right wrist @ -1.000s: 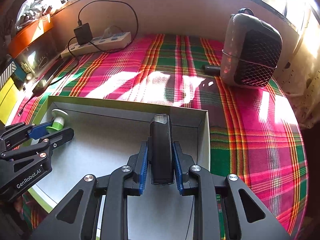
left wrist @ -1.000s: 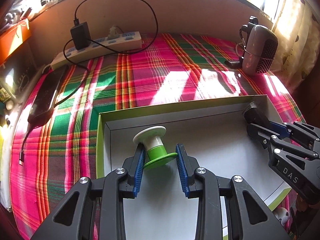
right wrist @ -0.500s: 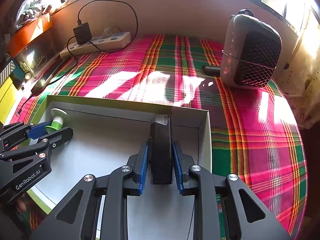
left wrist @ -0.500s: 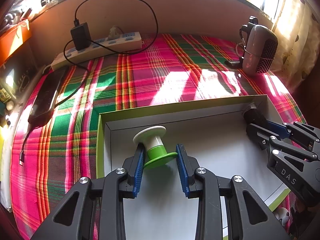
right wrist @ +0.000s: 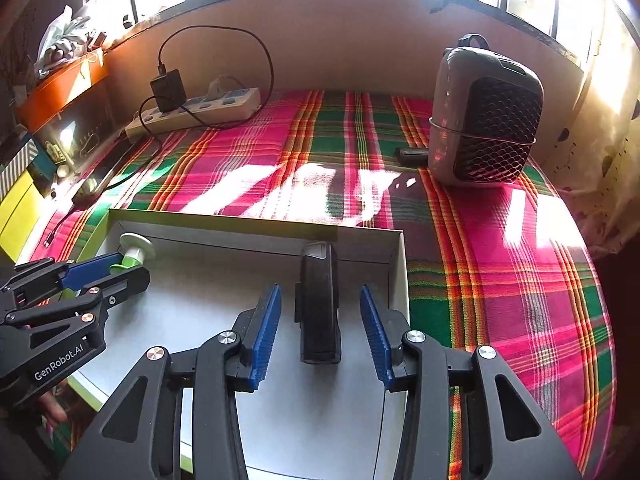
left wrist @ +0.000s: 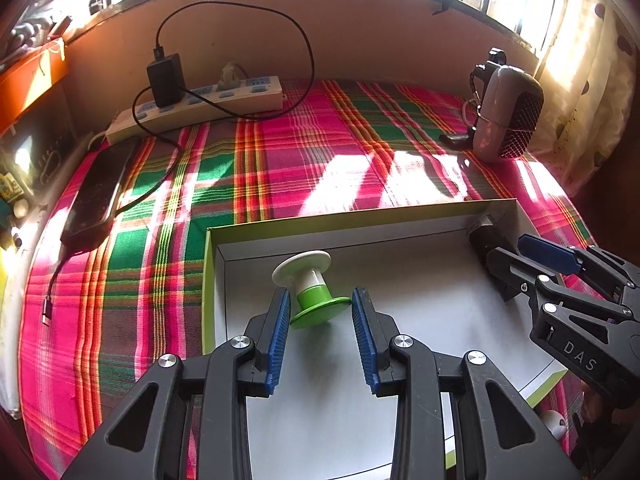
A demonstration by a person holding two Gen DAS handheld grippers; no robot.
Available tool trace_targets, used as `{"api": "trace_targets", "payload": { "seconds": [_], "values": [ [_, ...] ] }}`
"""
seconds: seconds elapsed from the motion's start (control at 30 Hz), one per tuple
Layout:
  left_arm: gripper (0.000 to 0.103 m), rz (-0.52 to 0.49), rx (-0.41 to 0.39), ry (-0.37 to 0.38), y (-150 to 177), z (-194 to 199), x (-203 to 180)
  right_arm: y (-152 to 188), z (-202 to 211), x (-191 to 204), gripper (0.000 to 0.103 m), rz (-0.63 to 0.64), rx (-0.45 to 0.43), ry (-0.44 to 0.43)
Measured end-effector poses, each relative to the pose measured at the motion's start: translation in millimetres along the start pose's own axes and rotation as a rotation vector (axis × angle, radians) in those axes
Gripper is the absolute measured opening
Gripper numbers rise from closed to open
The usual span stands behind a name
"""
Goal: Organize objects
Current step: 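Open the right gripper to set down the black case while the left gripper releases the spool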
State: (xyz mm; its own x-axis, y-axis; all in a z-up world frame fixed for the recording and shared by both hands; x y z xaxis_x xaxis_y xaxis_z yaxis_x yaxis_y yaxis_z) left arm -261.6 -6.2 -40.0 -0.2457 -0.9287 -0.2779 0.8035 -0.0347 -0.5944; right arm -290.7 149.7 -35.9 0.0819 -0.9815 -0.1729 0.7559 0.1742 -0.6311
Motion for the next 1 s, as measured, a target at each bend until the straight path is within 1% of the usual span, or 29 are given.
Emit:
{"api": "trace_targets", "payload": {
  "seconds": [0.4,0.67,0.77,1.0],
  "values": [
    [0.03,-0.011,-0.027,0.01,10,25,-9,12,28,-1,0.043,-0.019,-0.031,-0.006],
    [0.03,-0.021,-0.064,0.019,24,50,-13,22,49,-6,0.043,-0.041,-0.051,-0.008],
    [0.03,-0.021,-0.076,0.011,30,58,-12,27,56,-8,0.043,-0.048,-0.058,-0.006],
    [0.03,-0.001,-0.094,0.007,47,74,-6,44,70,-13,0.043,-0.066,-0.065,-0.013]
  ]
}}
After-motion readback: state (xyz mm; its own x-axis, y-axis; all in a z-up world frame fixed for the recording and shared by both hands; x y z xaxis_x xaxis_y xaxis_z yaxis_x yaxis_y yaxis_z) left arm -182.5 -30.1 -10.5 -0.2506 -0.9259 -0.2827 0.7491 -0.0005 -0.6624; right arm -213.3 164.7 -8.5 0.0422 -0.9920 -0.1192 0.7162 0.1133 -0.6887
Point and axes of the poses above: each gripper's, at about its wrist camera, not at the fingertips, and z roughly against the way its jaws point, x to its left, y to its underside, the point moved 8 cm from there along -z, roughly the way its jaws point, and after that the axes turned 15 degrees about y, right-handed, at the moved point
